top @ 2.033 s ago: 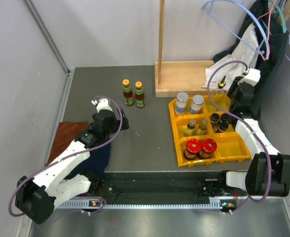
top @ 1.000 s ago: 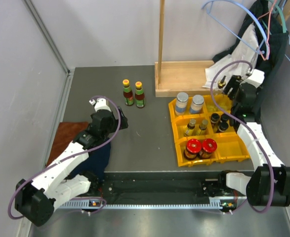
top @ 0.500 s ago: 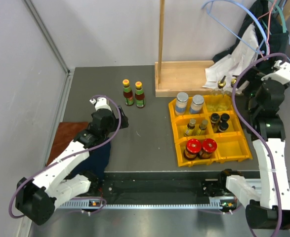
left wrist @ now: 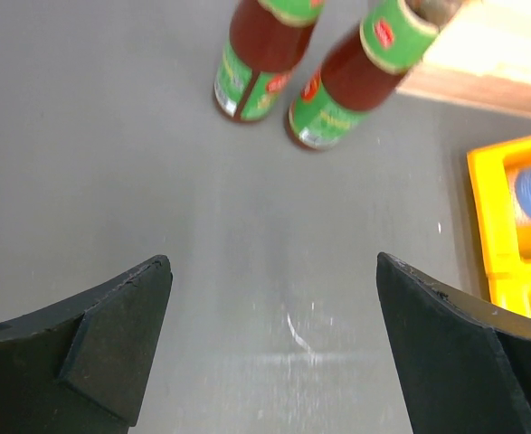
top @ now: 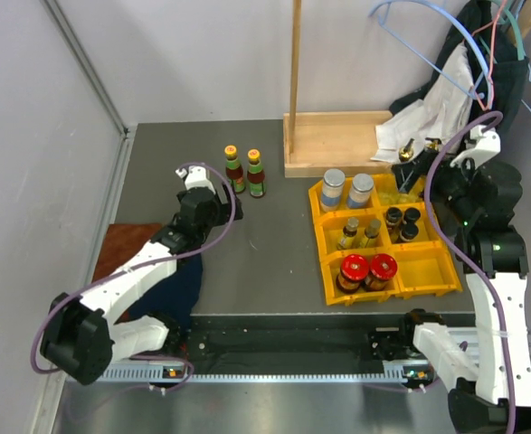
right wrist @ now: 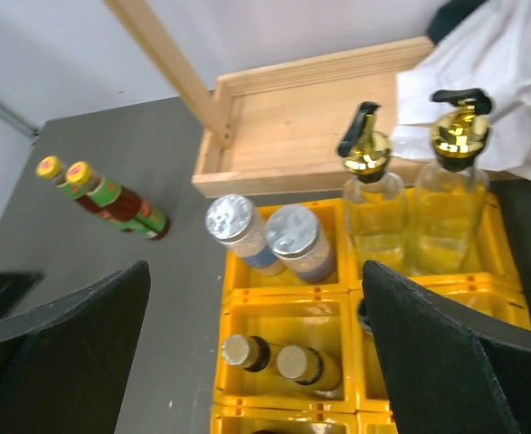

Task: Organize the condiment bottles
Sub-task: Place the bottle in the storage box, then pick up the bottle from the center of the board.

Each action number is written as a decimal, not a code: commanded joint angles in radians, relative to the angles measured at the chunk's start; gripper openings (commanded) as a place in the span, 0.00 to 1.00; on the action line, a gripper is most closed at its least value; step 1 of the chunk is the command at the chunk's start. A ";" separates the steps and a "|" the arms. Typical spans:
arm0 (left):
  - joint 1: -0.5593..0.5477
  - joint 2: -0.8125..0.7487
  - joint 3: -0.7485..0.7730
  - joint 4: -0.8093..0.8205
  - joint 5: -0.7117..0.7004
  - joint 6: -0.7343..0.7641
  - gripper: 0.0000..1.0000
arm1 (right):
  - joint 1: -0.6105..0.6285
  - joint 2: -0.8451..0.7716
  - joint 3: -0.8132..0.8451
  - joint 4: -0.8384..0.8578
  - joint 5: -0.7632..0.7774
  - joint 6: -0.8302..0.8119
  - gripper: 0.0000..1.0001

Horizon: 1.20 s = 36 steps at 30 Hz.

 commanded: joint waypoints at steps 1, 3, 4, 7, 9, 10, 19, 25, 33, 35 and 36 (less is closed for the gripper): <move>0.035 0.070 0.080 0.169 -0.046 0.018 0.99 | 0.008 -0.041 -0.026 0.039 -0.157 0.010 0.99; 0.075 0.121 0.106 0.212 -0.032 0.000 0.99 | 0.008 -0.052 -0.034 0.041 -0.166 0.018 0.99; 0.090 0.139 0.117 0.231 -0.012 -0.003 0.99 | 0.008 -0.058 -0.038 0.039 -0.166 0.018 0.99; 0.135 0.219 0.167 0.275 0.043 0.009 0.90 | 0.008 -0.076 -0.037 0.027 -0.152 0.020 0.99; 0.144 0.285 0.218 0.286 0.048 0.044 0.86 | 0.008 -0.081 -0.029 0.016 -0.138 0.011 0.99; 0.146 0.308 0.233 0.304 0.052 0.061 0.85 | 0.008 -0.085 -0.025 0.004 -0.129 0.006 0.99; 0.158 0.477 0.292 0.461 0.083 0.165 0.80 | 0.008 -0.101 0.012 -0.030 -0.078 -0.011 0.99; 0.159 0.575 0.342 0.516 0.091 0.190 0.78 | 0.009 -0.099 0.006 -0.030 -0.066 -0.011 0.99; 0.159 0.647 0.397 0.545 0.091 0.264 0.52 | 0.008 -0.092 0.000 -0.028 -0.051 -0.009 0.99; 0.159 0.650 0.401 0.538 0.084 0.285 0.42 | 0.008 -0.092 -0.002 -0.031 -0.045 -0.008 0.99; 0.159 0.647 0.399 0.535 0.071 0.291 0.30 | 0.008 -0.090 -0.002 -0.031 -0.042 -0.008 0.99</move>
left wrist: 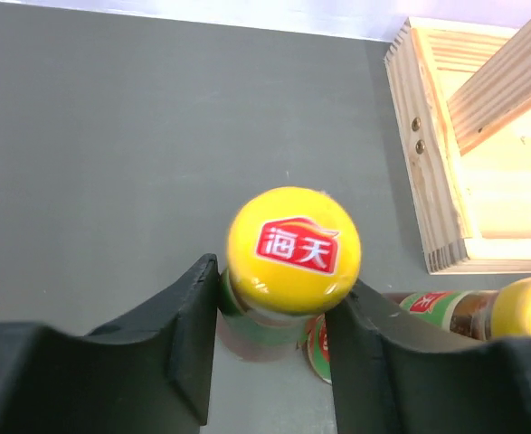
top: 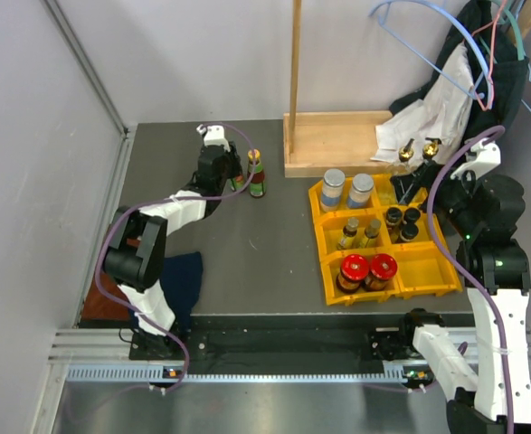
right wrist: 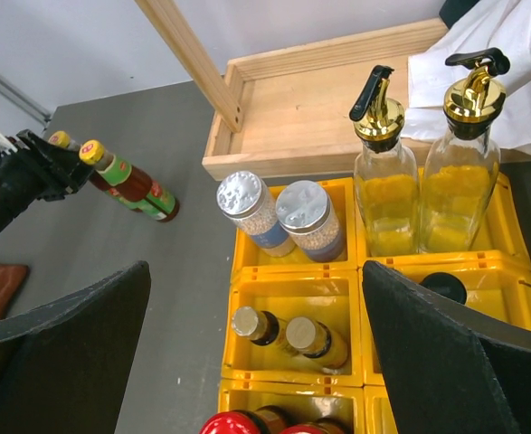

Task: Organize the condiment bottles
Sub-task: Pick up the bottle from the center of the board.

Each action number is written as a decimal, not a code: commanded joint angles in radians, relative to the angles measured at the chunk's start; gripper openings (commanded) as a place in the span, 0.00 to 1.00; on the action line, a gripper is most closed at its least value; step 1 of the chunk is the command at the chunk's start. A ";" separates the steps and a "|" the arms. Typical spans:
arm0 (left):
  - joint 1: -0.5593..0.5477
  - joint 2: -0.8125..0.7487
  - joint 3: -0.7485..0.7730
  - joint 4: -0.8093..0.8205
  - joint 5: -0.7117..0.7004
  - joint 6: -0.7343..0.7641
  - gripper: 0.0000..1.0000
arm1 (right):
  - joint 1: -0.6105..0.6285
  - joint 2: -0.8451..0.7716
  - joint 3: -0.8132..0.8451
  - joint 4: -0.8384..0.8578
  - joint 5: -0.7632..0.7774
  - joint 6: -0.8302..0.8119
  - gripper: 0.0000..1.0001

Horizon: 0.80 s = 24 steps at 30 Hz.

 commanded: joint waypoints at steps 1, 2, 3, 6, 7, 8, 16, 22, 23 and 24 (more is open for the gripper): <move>0.005 -0.008 0.029 0.050 -0.020 0.051 0.21 | 0.008 -0.001 0.042 0.022 0.021 -0.014 0.99; 0.003 -0.016 0.021 0.048 -0.031 0.053 0.14 | 0.008 -0.003 0.042 0.024 0.021 -0.011 0.99; 0.003 -0.025 0.012 0.048 -0.040 0.053 0.08 | 0.008 -0.001 0.042 0.024 0.021 -0.009 0.99; 0.003 -0.070 -0.026 0.039 -0.071 0.050 0.00 | 0.008 -0.001 0.044 0.021 0.020 0.002 0.99; 0.003 -0.099 -0.048 0.038 -0.074 0.051 0.00 | 0.008 -0.001 0.045 0.022 0.020 0.005 0.99; 0.002 -0.114 -0.057 0.021 -0.077 0.053 0.00 | 0.008 -0.001 0.047 0.019 0.017 0.008 0.99; -0.015 -0.367 -0.181 -0.083 0.059 0.074 0.00 | 0.008 -0.001 0.068 -0.011 -0.040 0.026 0.98; -0.160 -0.565 -0.215 -0.231 0.046 0.074 0.00 | 0.012 0.022 0.044 -0.018 -0.120 0.017 0.99; -0.178 -0.582 -0.213 -0.244 0.050 0.082 0.00 | 0.017 0.028 0.042 -0.022 -0.139 0.017 0.99; -0.193 -0.605 -0.209 -0.263 0.075 0.087 0.00 | 0.015 0.035 0.042 -0.025 -0.138 0.017 0.99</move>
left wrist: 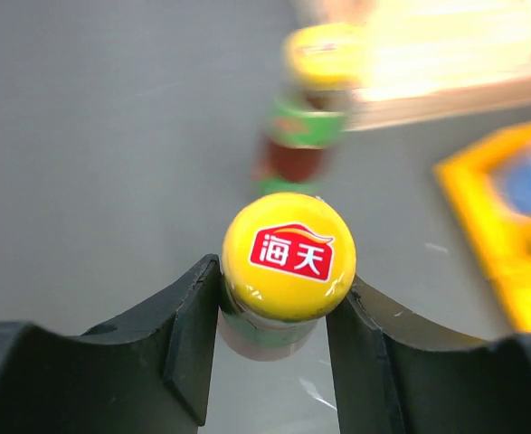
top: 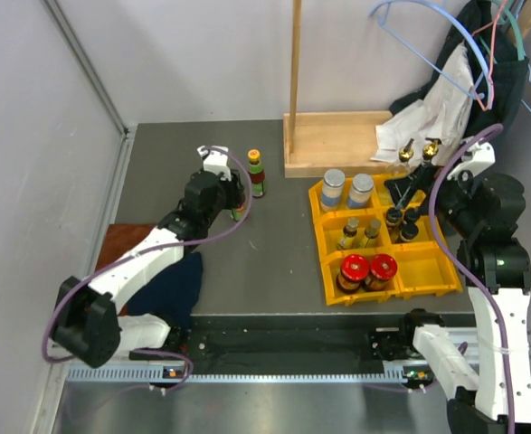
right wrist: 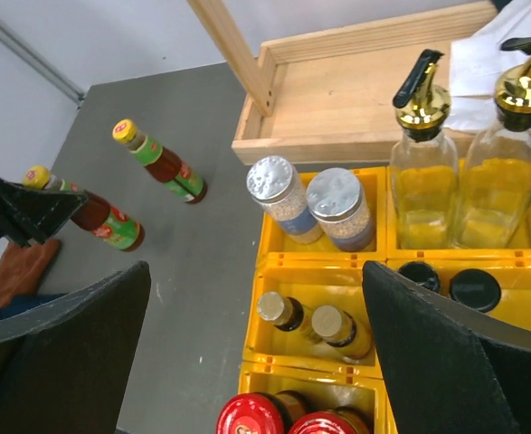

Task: Organize the condiment bottles
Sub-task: Pick up the bottle from the center of the board, then place the bottle at the center of the board.

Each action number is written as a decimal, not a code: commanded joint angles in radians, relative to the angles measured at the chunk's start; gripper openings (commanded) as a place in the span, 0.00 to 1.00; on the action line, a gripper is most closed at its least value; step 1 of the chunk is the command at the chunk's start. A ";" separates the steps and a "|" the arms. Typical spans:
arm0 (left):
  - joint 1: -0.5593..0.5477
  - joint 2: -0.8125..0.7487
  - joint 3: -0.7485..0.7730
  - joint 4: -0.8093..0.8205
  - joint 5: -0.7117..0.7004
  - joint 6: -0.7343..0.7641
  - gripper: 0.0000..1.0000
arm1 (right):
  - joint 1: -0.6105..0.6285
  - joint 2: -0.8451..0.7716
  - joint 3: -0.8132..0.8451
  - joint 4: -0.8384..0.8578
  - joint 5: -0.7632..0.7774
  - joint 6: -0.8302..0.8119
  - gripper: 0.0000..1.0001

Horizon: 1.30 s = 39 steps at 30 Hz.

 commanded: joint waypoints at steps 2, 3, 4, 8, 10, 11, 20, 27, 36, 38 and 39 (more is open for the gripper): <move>-0.116 -0.149 0.027 0.019 0.088 0.027 0.00 | 0.090 0.041 0.024 -0.002 -0.028 0.008 0.99; -0.125 -0.166 0.024 0.018 0.123 0.027 0.00 | 0.117 0.045 0.020 0.000 -0.016 0.011 0.99; -0.140 -0.173 0.015 0.016 0.144 0.026 0.00 | 0.139 0.050 0.019 0.011 0.009 0.012 0.99; -0.179 -0.200 -0.039 0.082 0.281 0.021 0.00 | 0.293 0.071 -0.013 0.053 0.058 0.011 0.99; -0.215 -0.200 -0.066 0.106 0.334 0.035 0.00 | 0.359 0.084 -0.030 0.083 0.090 -0.003 0.99; -0.232 -0.194 -0.068 0.113 0.336 0.038 0.00 | 0.416 0.088 -0.051 0.119 0.099 -0.015 0.99; -0.395 -0.118 -0.100 0.192 0.266 0.040 0.00 | 0.625 0.145 -0.127 0.252 0.153 -0.049 0.99; -0.522 -0.086 -0.193 0.326 0.053 0.044 0.00 | 0.709 0.199 -0.147 0.287 0.201 -0.069 0.98; -0.579 -0.034 -0.247 0.377 -0.067 0.054 0.12 | 0.751 0.237 -0.196 0.301 0.199 -0.083 0.95; -0.581 -0.043 -0.253 0.374 -0.078 0.049 0.35 | 0.754 0.246 -0.200 0.305 0.197 -0.081 0.95; -0.582 -0.051 -0.255 0.369 -0.081 0.046 0.44 | 0.754 0.249 -0.203 0.307 0.196 -0.080 0.95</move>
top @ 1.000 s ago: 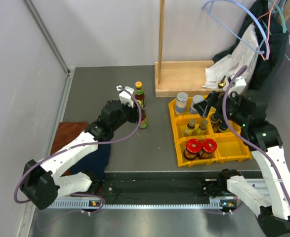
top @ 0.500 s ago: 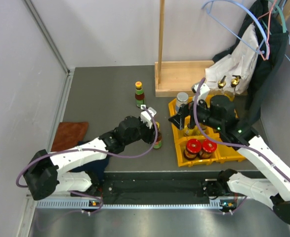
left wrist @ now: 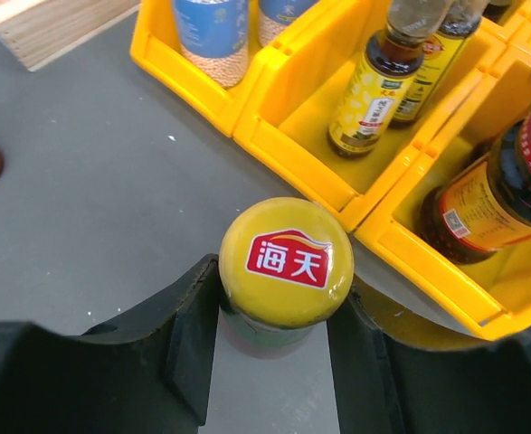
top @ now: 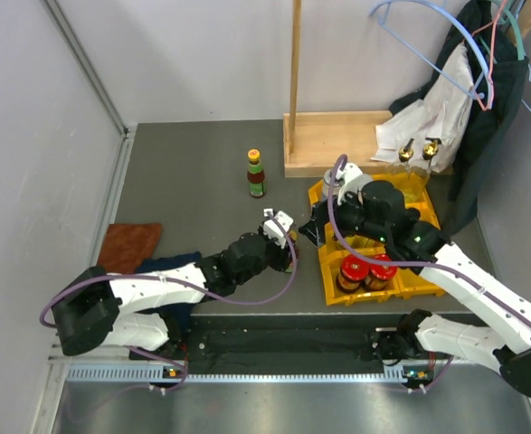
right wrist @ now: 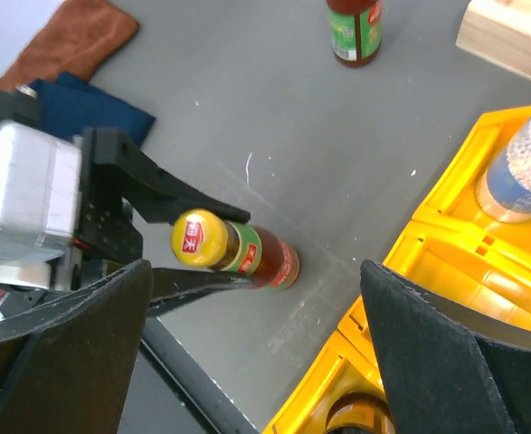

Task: Organize the condiment bottles
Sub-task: Place the bottle at the center of the board.

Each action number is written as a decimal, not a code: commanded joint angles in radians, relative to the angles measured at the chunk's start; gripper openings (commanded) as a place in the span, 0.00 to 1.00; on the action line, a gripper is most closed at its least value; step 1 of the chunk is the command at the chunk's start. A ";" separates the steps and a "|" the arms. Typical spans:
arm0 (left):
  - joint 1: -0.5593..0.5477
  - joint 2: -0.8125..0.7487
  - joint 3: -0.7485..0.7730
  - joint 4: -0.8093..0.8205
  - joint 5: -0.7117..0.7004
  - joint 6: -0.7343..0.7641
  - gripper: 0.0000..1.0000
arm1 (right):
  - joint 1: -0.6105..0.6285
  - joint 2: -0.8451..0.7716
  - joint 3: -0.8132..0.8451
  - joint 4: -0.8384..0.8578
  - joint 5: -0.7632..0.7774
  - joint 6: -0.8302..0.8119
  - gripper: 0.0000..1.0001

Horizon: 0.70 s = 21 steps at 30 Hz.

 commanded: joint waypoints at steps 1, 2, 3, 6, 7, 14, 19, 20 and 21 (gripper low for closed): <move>-0.007 -0.039 -0.010 0.115 -0.066 -0.004 0.66 | 0.019 0.013 -0.012 0.063 -0.004 -0.011 0.95; -0.008 -0.051 -0.017 0.111 -0.070 -0.008 0.74 | 0.020 0.016 -0.010 0.066 -0.007 -0.012 0.95; -0.008 -0.062 -0.017 0.105 -0.072 -0.010 0.80 | 0.025 0.021 -0.009 0.068 -0.012 -0.014 0.95; -0.008 -0.116 -0.017 0.072 -0.072 -0.018 0.99 | 0.054 0.047 0.005 0.063 0.031 -0.020 0.95; -0.008 -0.151 -0.018 0.060 -0.072 -0.021 0.99 | 0.062 0.057 0.011 0.058 0.053 -0.022 0.95; -0.010 -0.372 -0.056 -0.118 -0.067 -0.065 0.99 | 0.146 0.154 0.045 0.071 0.113 -0.020 0.94; -0.010 -0.566 -0.112 -0.228 -0.178 -0.096 0.99 | 0.206 0.228 0.074 0.097 0.133 -0.012 0.90; -0.010 -0.587 -0.116 -0.262 -0.202 -0.102 0.99 | 0.211 0.254 0.080 0.098 0.174 -0.009 0.87; -0.010 -0.602 -0.119 -0.282 -0.246 -0.103 0.99 | 0.217 0.268 0.089 0.098 0.185 -0.003 0.85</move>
